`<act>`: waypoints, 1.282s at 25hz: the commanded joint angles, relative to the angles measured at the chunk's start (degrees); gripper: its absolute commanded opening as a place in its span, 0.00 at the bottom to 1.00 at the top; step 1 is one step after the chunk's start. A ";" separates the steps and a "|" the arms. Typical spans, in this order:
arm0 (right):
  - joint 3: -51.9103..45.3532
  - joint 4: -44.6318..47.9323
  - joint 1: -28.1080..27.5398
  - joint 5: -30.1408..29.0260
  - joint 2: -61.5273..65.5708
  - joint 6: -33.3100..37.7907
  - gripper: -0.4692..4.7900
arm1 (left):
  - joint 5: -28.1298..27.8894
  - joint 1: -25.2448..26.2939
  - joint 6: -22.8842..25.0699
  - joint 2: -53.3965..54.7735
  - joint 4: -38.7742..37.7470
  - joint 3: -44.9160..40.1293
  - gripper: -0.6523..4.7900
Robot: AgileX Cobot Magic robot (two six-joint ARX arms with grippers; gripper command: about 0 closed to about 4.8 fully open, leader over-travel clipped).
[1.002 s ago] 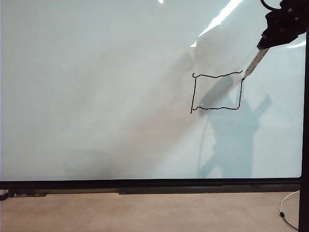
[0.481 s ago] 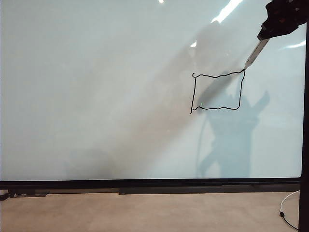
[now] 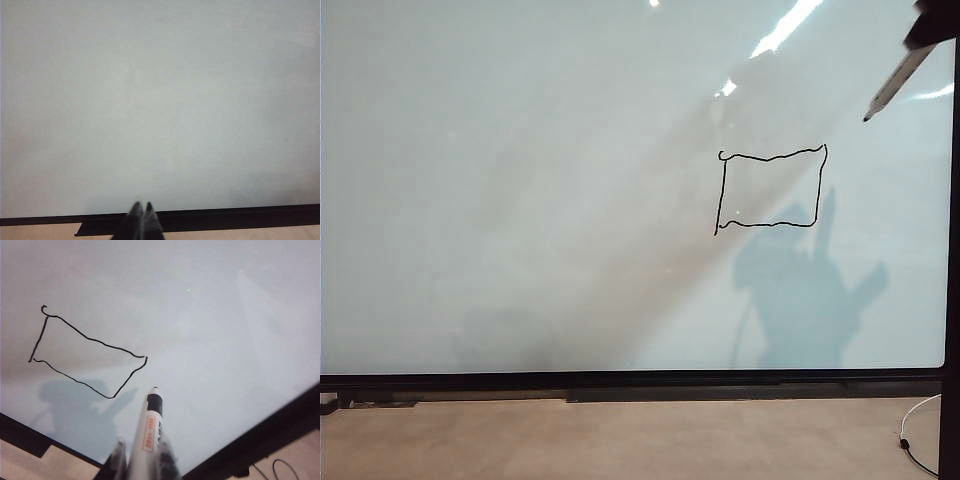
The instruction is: Pick up the pen on the shelf to the right of the whiteboard and draw a rectangle.
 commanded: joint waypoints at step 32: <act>-28.98 -3.28 -4.33 5.64 -45.86 26.93 0.08 | 0.22 0.11 -0.17 0.02 0.70 0.15 0.11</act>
